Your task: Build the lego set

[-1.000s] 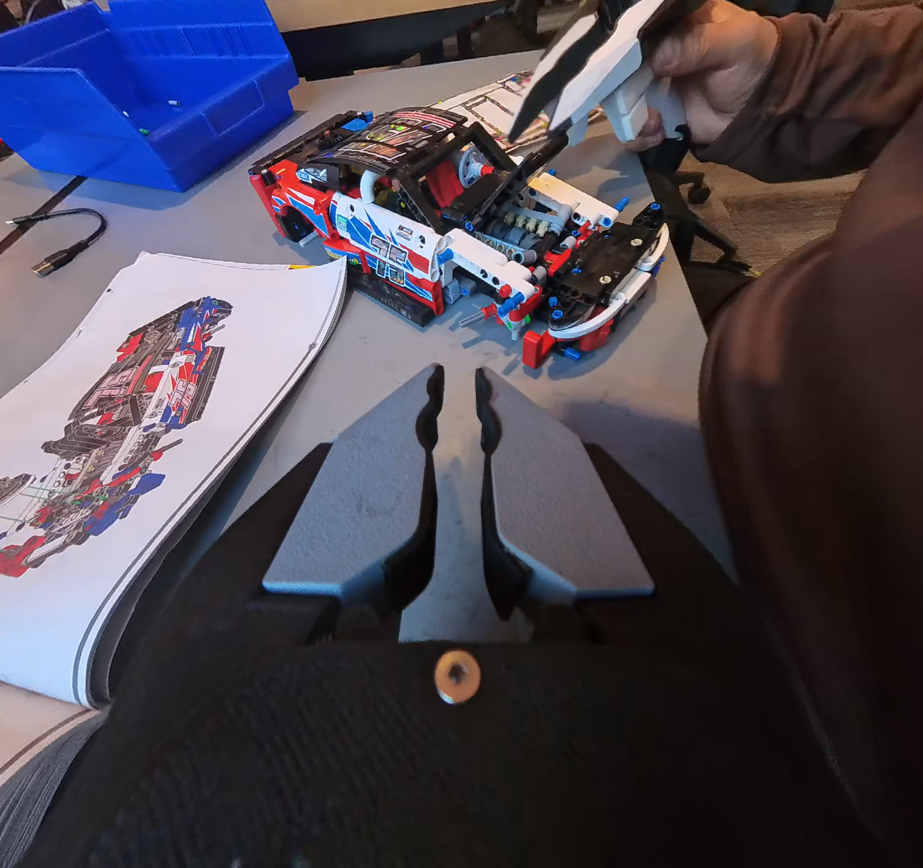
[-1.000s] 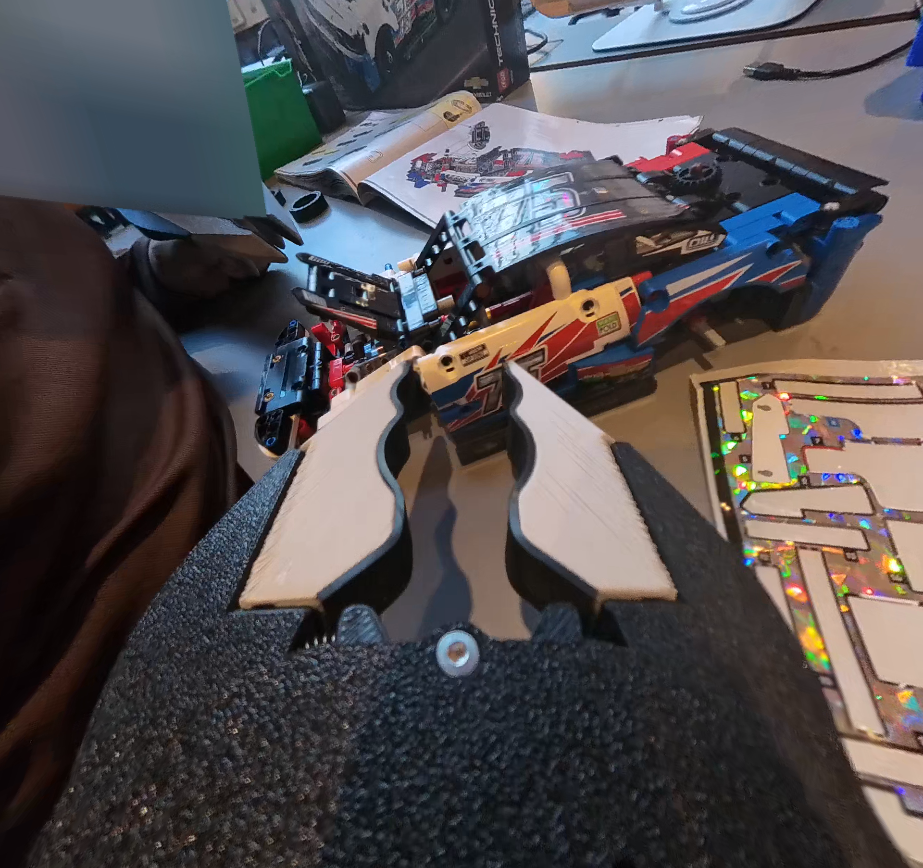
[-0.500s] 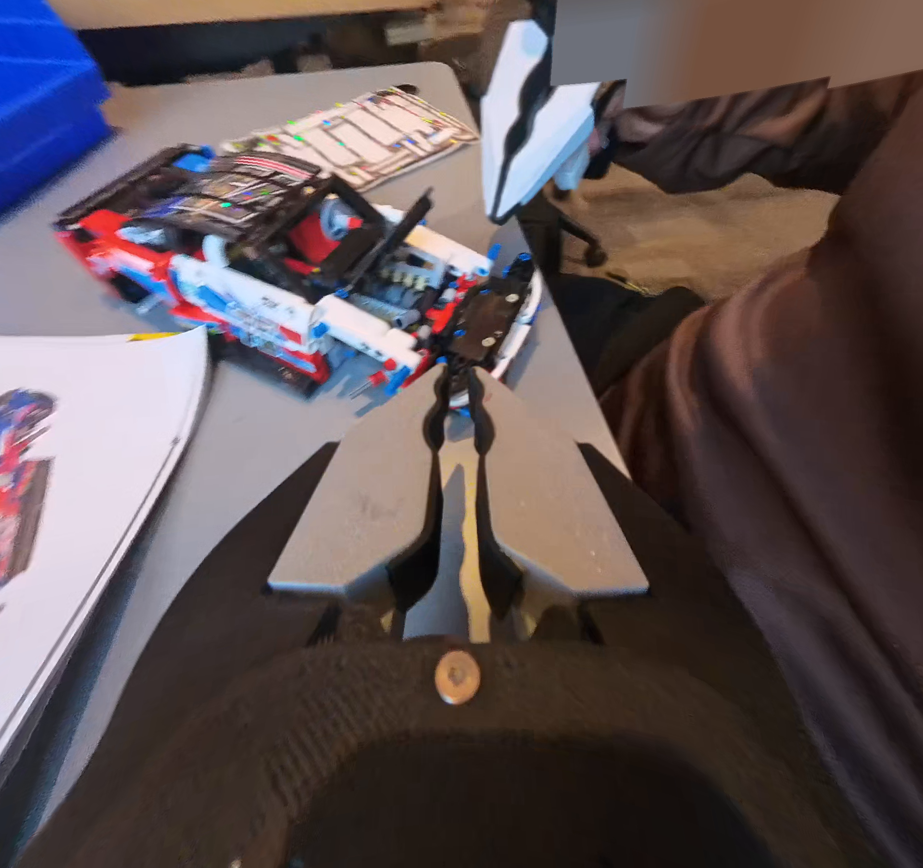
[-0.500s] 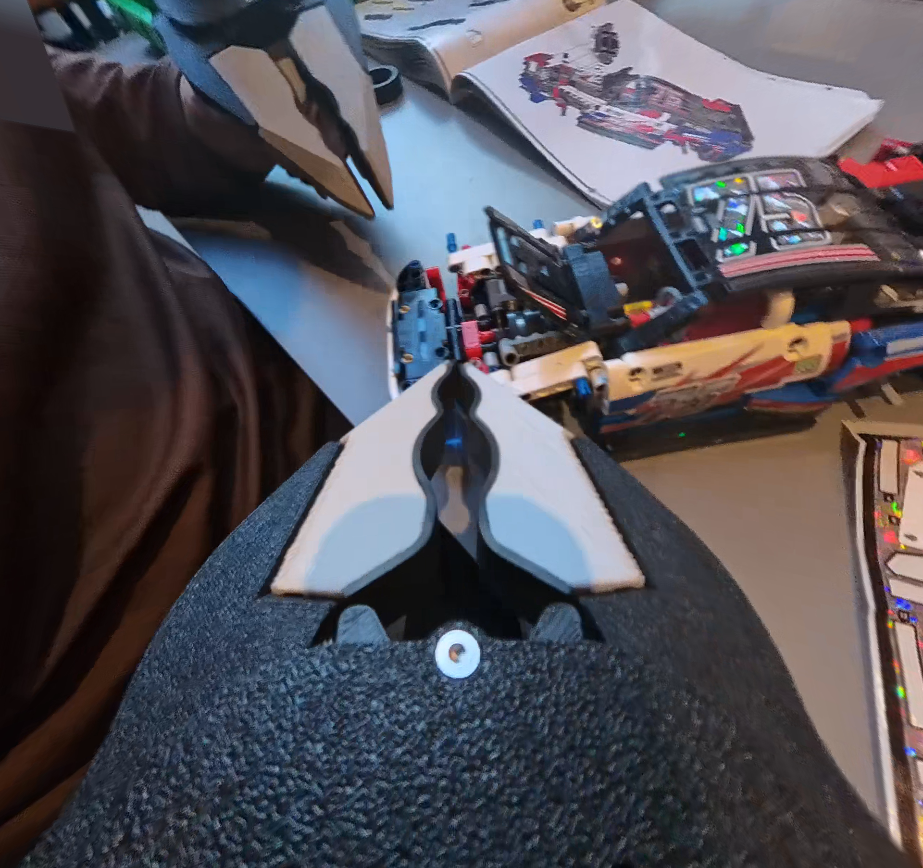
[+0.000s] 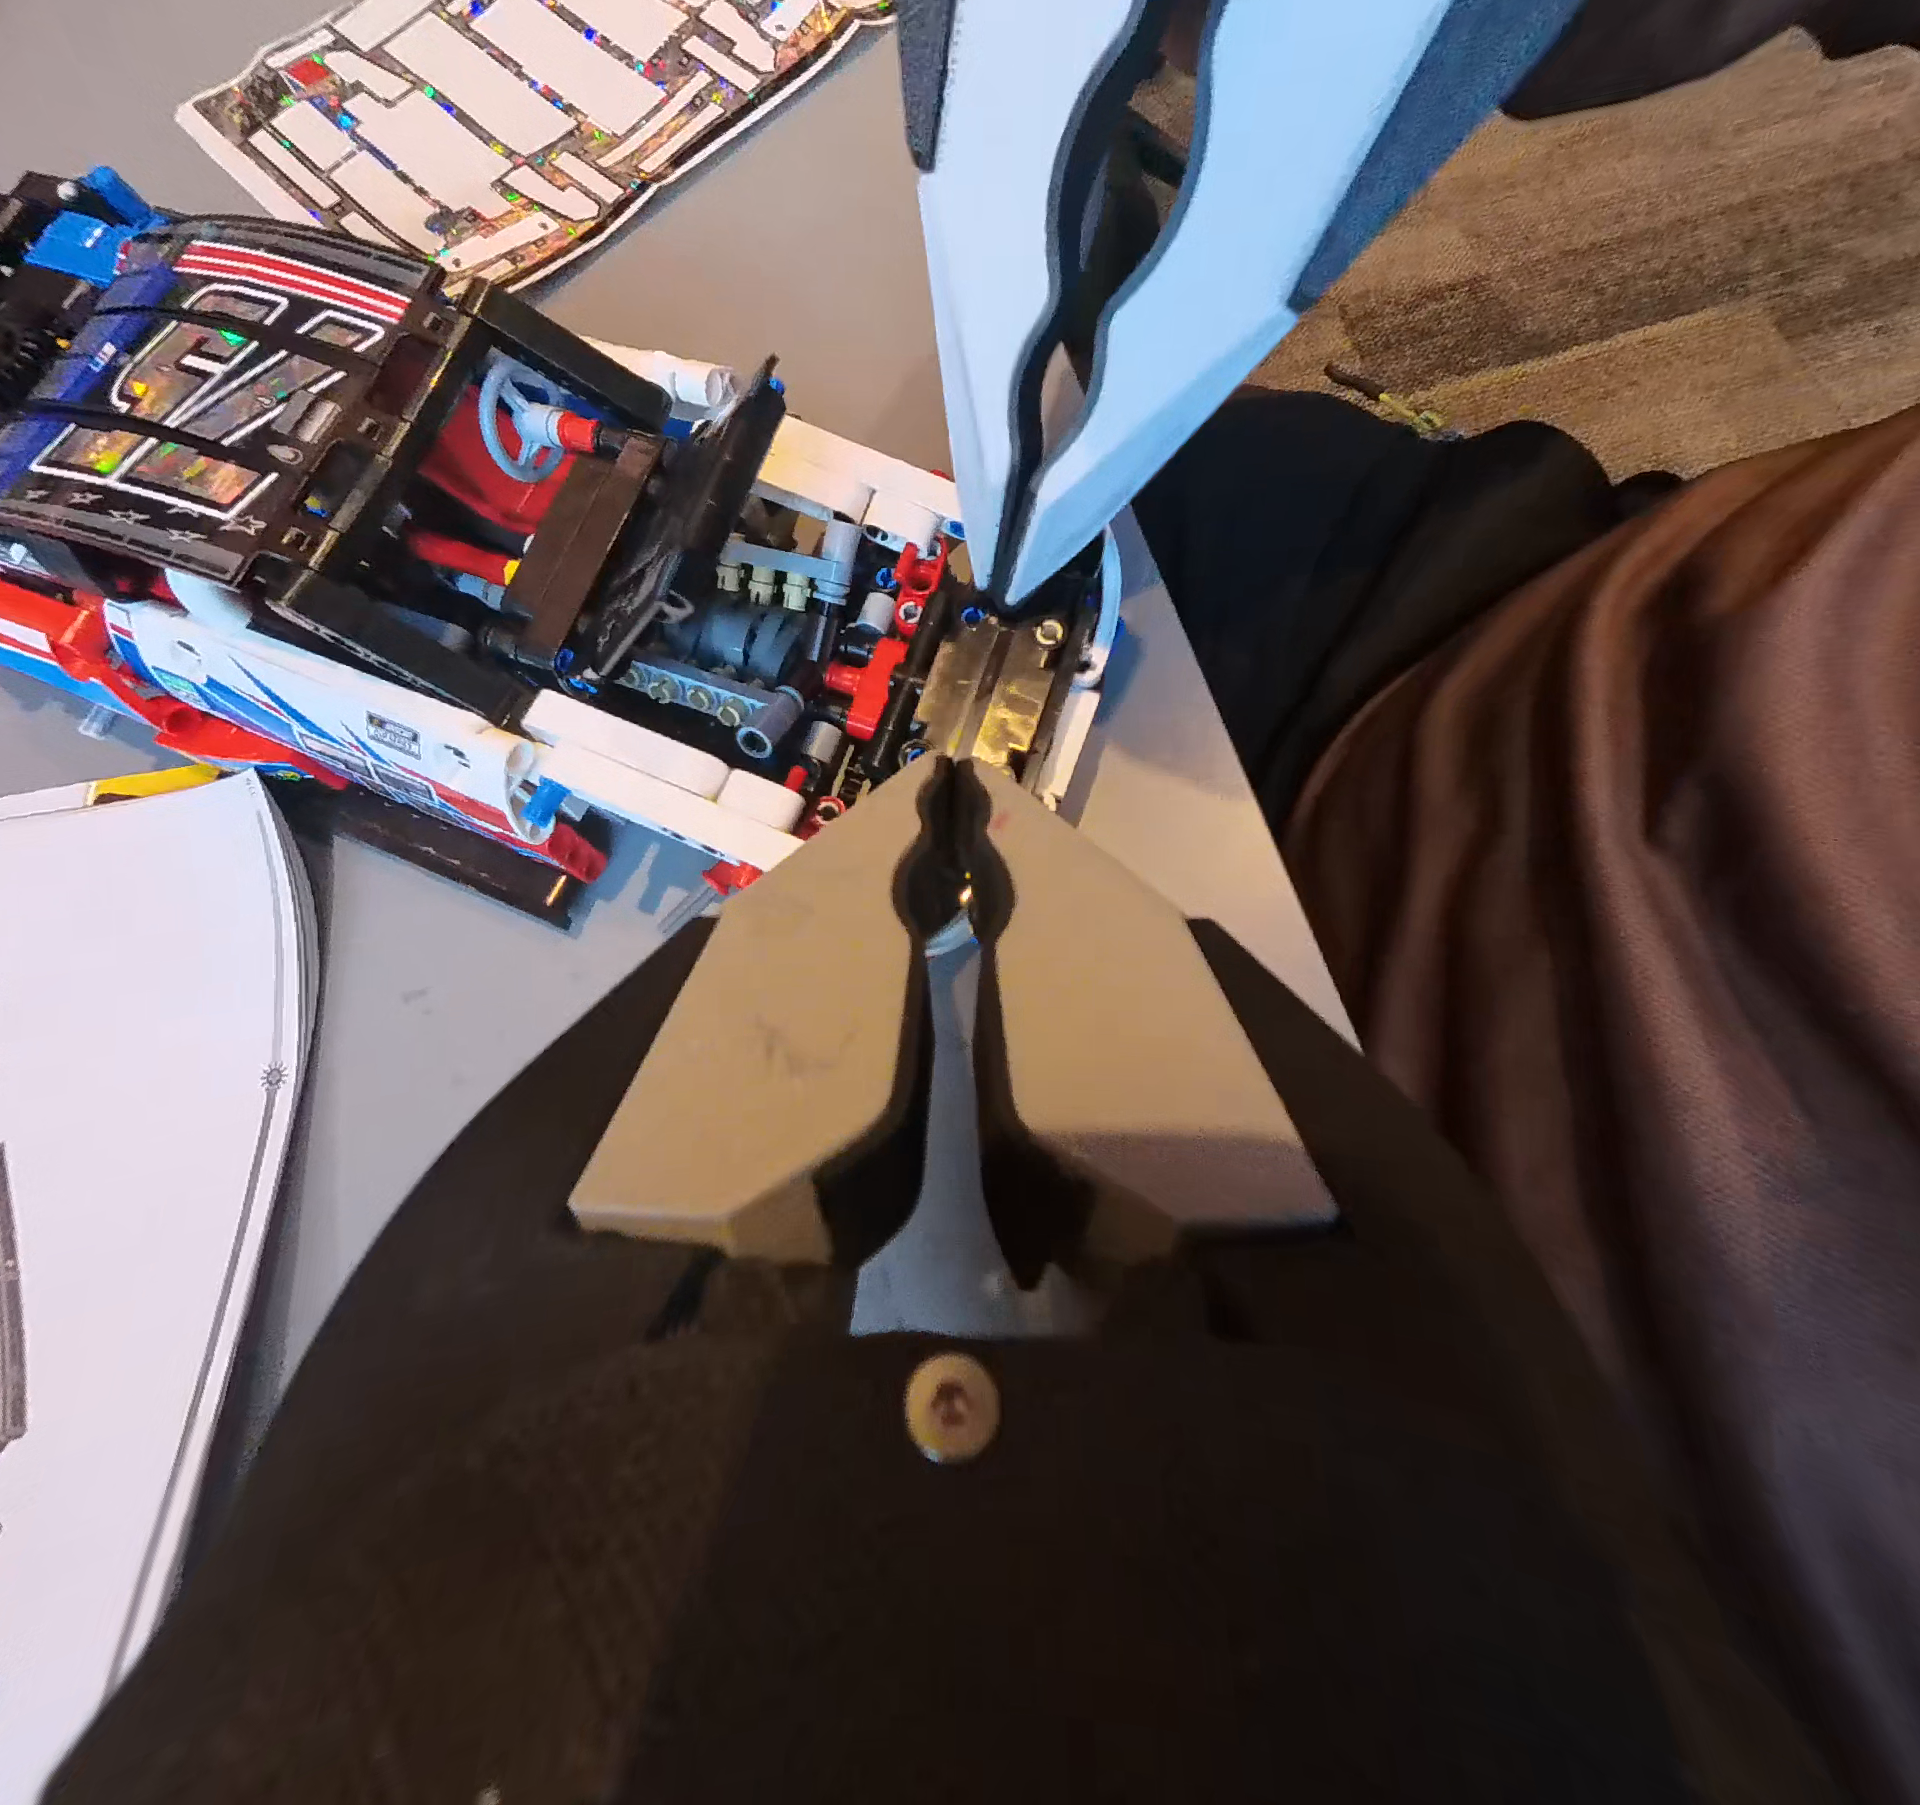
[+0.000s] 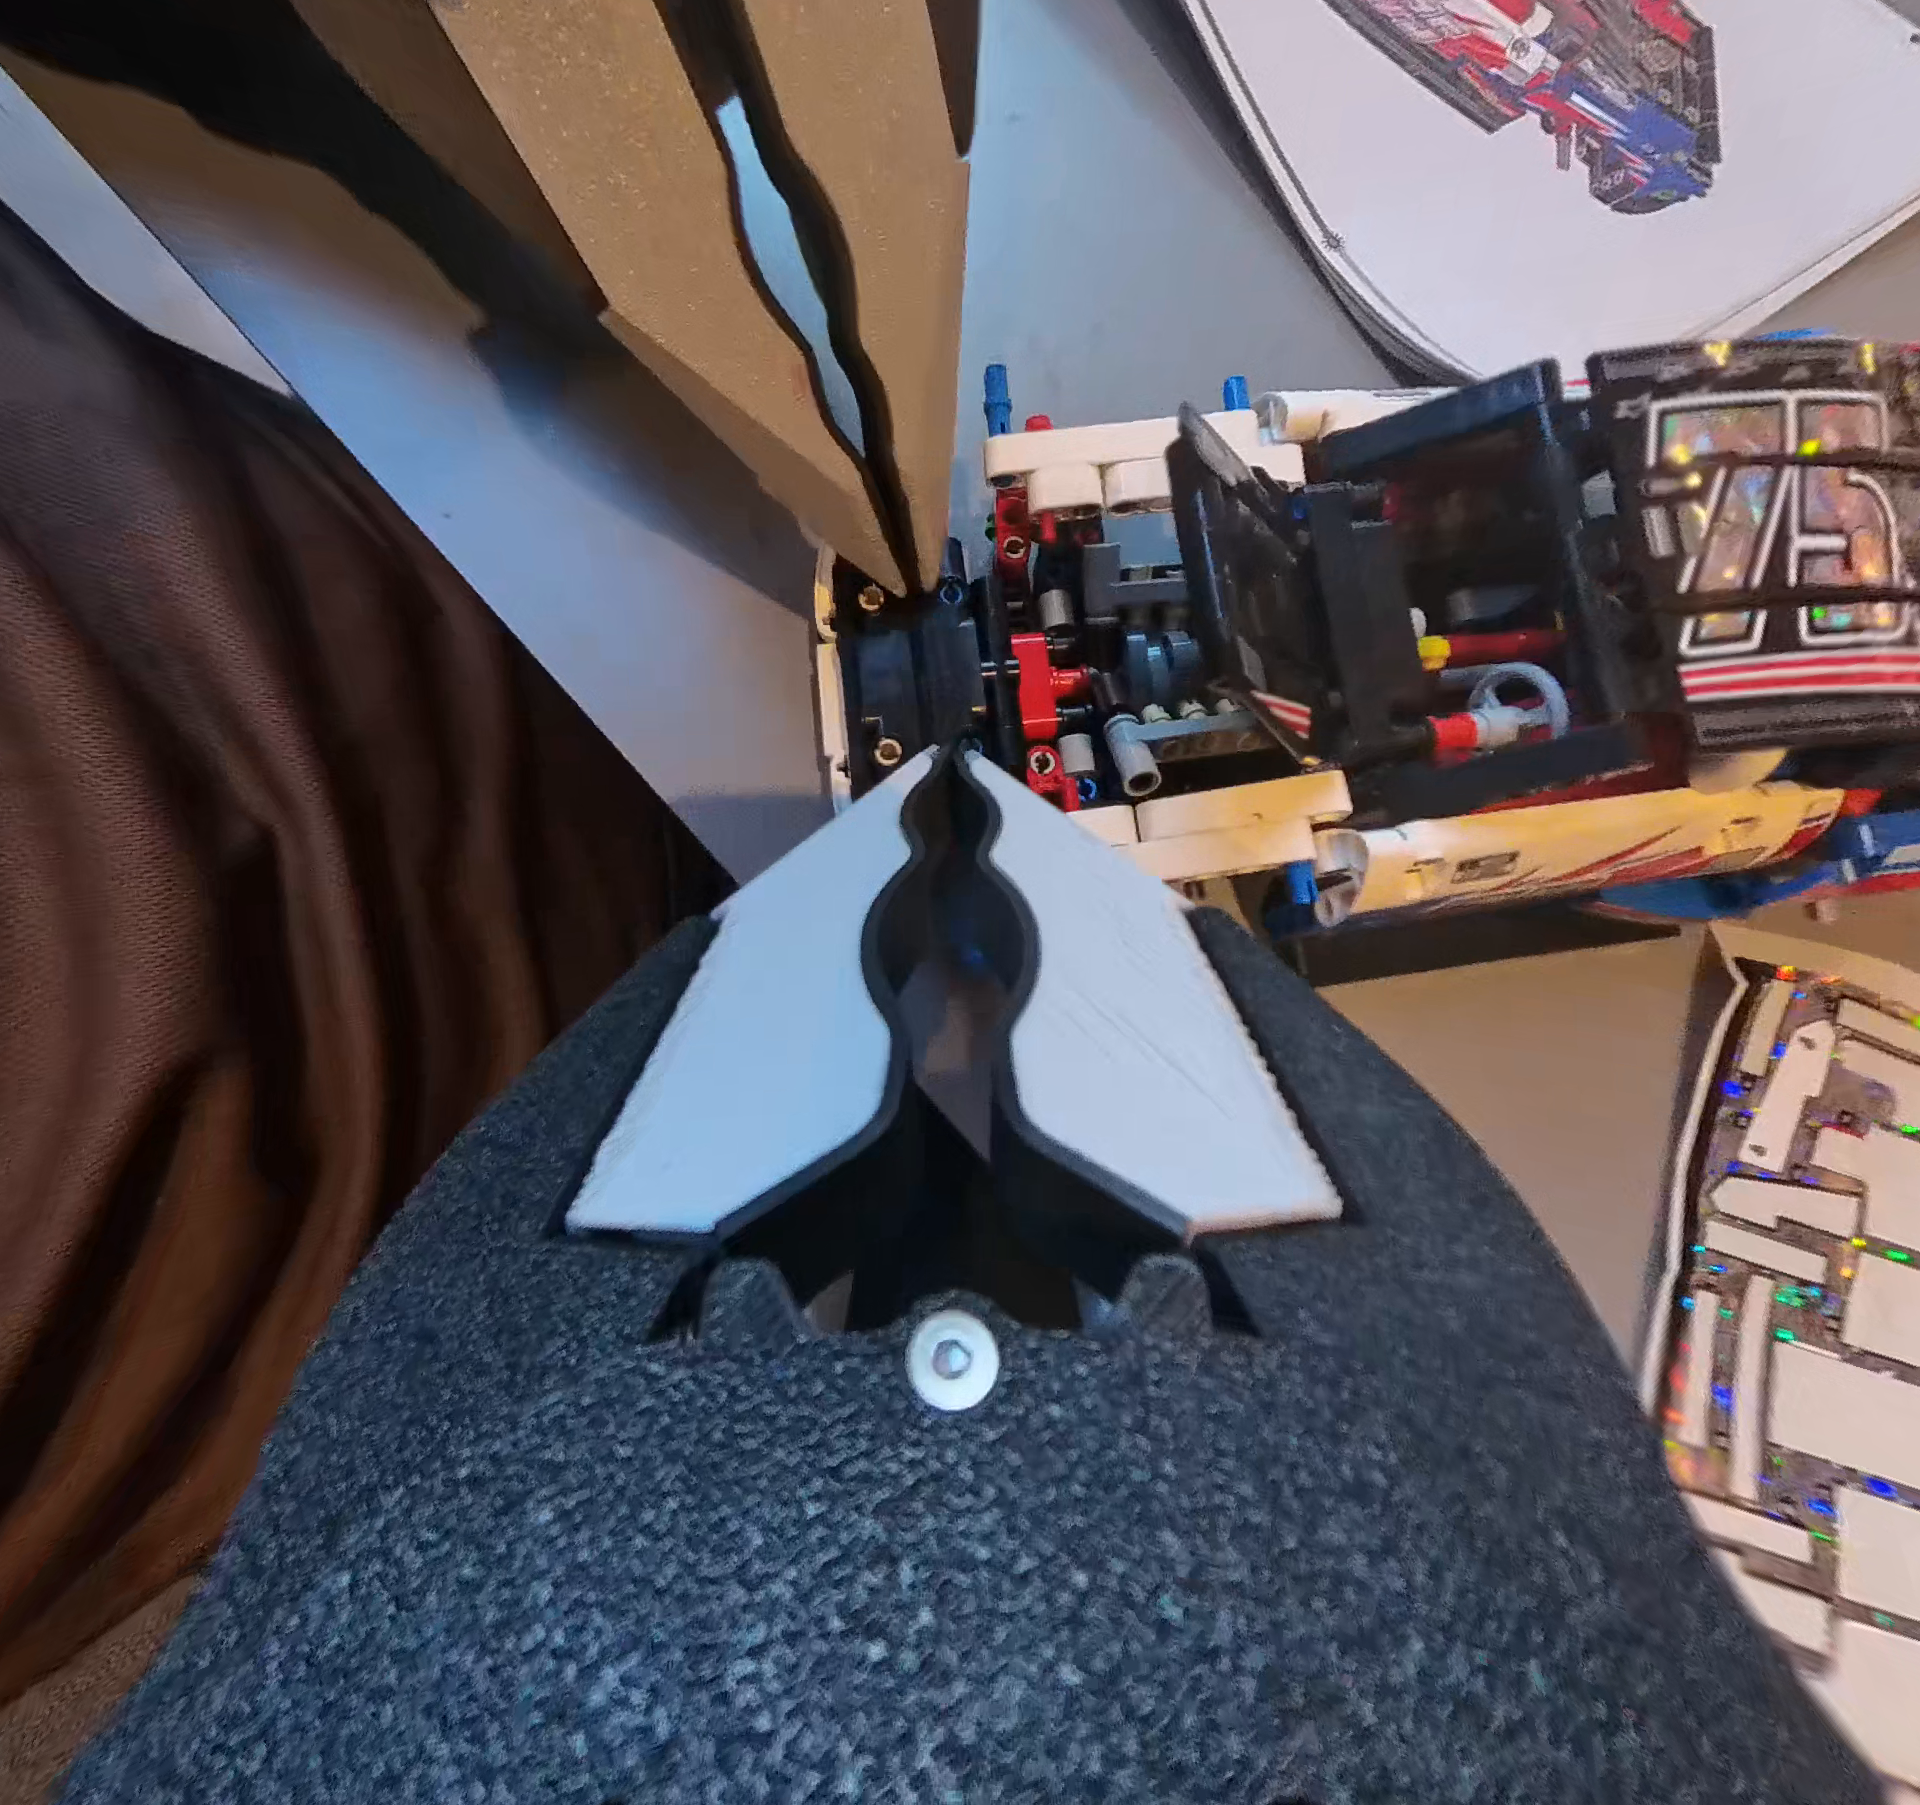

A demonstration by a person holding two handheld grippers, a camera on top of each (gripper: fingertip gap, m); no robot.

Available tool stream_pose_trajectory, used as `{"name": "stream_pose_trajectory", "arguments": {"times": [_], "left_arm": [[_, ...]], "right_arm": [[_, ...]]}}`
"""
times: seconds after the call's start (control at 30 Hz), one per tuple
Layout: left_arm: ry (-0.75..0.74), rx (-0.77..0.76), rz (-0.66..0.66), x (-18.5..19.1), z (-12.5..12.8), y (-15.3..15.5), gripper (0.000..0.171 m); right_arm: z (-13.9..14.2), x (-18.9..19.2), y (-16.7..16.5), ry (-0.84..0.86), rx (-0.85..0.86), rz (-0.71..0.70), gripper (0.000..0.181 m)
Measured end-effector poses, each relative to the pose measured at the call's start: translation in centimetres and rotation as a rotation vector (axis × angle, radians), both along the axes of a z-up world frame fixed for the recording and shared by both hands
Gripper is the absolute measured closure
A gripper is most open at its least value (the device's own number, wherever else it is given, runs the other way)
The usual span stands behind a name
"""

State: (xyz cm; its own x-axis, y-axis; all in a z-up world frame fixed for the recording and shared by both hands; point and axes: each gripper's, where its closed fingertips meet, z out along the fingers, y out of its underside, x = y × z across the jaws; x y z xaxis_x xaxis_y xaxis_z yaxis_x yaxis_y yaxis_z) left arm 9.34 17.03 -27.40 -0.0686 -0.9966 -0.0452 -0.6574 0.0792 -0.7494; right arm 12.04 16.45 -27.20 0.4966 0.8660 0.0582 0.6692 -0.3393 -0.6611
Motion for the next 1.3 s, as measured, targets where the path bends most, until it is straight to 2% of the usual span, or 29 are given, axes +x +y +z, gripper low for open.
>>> {"name": "stream_pose_trajectory", "arguments": {"times": [0.1,0.2,0.33,0.5,0.6,0.67,0.73,0.77,0.83,0.87,0.93,1.0,1.03,1.1,1.13,1.23,1.27,1.3], "left_arm": [[-0.002,-0.022,0.002,0.0,-0.1,0.0,0.171],[0.02,0.006,0.005,0.0,-0.1,0.0,0.171],[0.034,0.053,-0.007,0.8,-0.1,-0.1,0.171],[0.046,-0.006,-0.003,0.9,0.0,-0.1,0.171],[0.069,0.015,0.061,-0.3,0.5,1.6,0.171],[0.052,-0.006,0.057,-0.8,1.0,1.6,0.171],[0.084,-0.021,0.047,-1.0,0.2,1.4,0.171],[0.1,-0.001,0.05,-0.9,-0.3,1.5,0.171],[0.106,0.037,0.05,-0.8,-0.5,1.7,0.171],[0.113,0.046,0.051,-0.8,-0.6,1.8,0.171],[0.107,0.044,0.057,-0.7,-0.6,1.8,0.171],[0.104,0.06,0.067,-0.7,-0.6,2.0,0.171],[0.105,0.076,0.07,-0.7,-0.7,2.0,0.171],[0.1,0.106,0.073,-0.8,-0.6,2.1,0.171],[0.099,0.118,0.079,-0.8,-0.5,2.3,0.171],[0.083,0.088,0.076,-1.0,-0.3,2.0,0.171],[0.068,0.067,0.068,-1.0,-0.1,1.8,0.171],[0.053,0.045,0.057,-0.9,0.2,1.4,0.171]], "right_arm": [[-0.1,-0.1,0.0,-0.065,0.018,0.023,0.181],[-0.2,-0.2,0.0,-0.068,-0.007,0.028,0.181],[-0.3,-0.3,0.1,-0.152,-0.012,0.058,0.181],[-0.3,-0.4,0.2,-0.094,-0.058,0.036,0.181],[0.0,0.5,0.3,-0.024,-0.129,-0.015,0.181],[1.5,0.9,0.9,-0.007,-0.081,-0.033,0.181],[2.7,0.4,1.0,-0.009,-0.05,-0.019,0.181],[2.5,0.2,0.9,-0.046,-0.044,-0.003,0.181],[-0.3,0.1,0.3,-0.166,-0.072,0.038,0.181],[-0.4,-0.5,0.3,-0.143,-0.06,0.055,0.181],[0.0,0.2,0.7,-0.203,-0.062,0.034,0.181],[1.8,-0.6,0.8,-0.13,-0.035,0.043,0.181],[1.9,-0.8,0.4,-0.115,-0.066,0.052,0.181],[-0.8,0.0,-0.1,-0.237,-0.099,0.064,0.175],[-0.4,-0.9,-0.4,-0.175,-0.093,0.084,0.181],[1.4,-0.9,0.2,-0.168,-0.037,0.059,0.181],[1.5,-1.2,-0.1,-0.142,-0.058,0.062,0.181],[0.4,-1.2,-0.3,-0.164,-0.084,0.065,0.181]]}}
